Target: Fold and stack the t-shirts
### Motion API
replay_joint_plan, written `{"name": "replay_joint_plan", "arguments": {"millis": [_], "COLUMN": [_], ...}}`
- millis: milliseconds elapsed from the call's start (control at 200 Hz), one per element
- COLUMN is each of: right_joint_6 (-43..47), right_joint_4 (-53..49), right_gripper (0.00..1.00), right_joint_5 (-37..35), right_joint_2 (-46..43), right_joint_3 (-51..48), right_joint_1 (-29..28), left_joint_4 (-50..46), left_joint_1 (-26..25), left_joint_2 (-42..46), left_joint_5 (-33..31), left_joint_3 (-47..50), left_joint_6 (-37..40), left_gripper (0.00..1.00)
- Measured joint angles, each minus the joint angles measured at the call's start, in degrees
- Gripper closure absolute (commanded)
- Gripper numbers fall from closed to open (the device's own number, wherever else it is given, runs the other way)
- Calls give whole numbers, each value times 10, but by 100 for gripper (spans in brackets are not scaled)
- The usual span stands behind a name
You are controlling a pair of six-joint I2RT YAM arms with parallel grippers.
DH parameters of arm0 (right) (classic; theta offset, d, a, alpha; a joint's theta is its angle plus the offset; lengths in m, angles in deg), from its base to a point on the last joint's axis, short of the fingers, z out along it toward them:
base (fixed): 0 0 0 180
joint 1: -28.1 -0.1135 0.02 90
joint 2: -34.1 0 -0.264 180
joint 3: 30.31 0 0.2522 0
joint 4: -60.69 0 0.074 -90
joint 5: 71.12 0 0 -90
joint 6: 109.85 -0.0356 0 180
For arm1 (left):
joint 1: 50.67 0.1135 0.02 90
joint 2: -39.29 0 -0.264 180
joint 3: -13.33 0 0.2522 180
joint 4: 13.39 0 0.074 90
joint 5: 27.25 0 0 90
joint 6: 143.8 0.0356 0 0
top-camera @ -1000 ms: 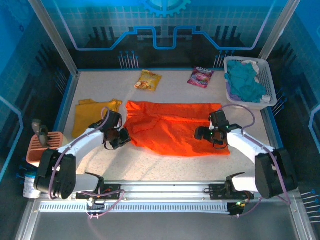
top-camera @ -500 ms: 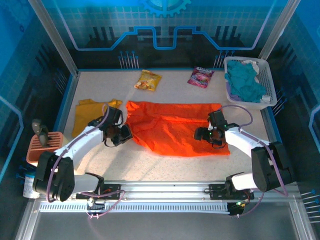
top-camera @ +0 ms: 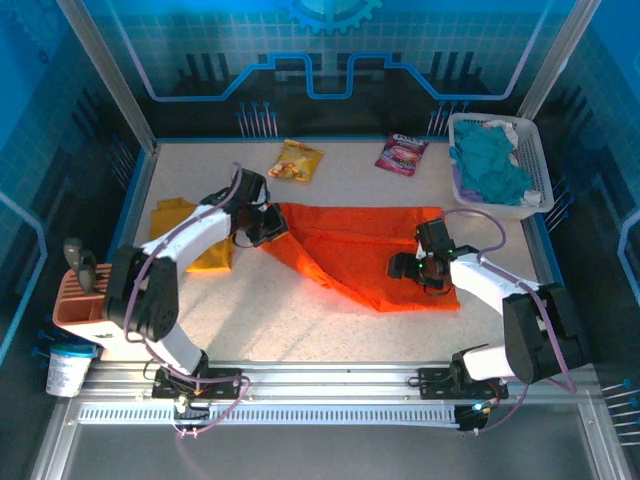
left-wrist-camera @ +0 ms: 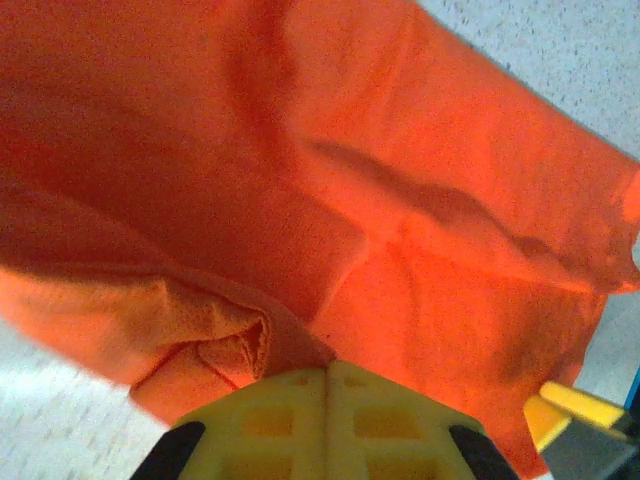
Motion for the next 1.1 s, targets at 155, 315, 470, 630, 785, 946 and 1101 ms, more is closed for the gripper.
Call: {"name": "replay_joint_plan", "arguments": {"millis": [155, 315, 470, 630, 785, 946, 1101], "right_joint_6": [0, 0, 0, 0, 0, 0, -2], "right_joint_4": [0, 4, 4, 7, 15, 20, 24], "right_gripper": [14, 14, 14, 14, 14, 15, 15], "right_joint_5": [1, 1, 3, 4, 8, 13, 16], "right_joint_2": [0, 6, 12, 13, 20, 24, 27], "right_joint_3": [0, 0, 0, 0, 2, 4, 6], "right_joint_1": [0, 0, 0, 0, 0, 0, 0], "left_joint_4": [3, 5, 10, 12, 16, 53, 100], "left_joint_1": [-1, -3, -4, -4, -2, 0, -3], "left_joint_2": [-88, -137, -165, -135, -49, 12, 13], "left_joint_5": [6, 13, 27, 26, 24, 27, 31], "left_joint_3": [-83, -152, -171, -121, -42, 45, 137], "left_joint_6": [8, 9, 21, 26, 39, 33, 8], "left_gripper": [100, 95, 46, 40, 51, 50, 43]}}
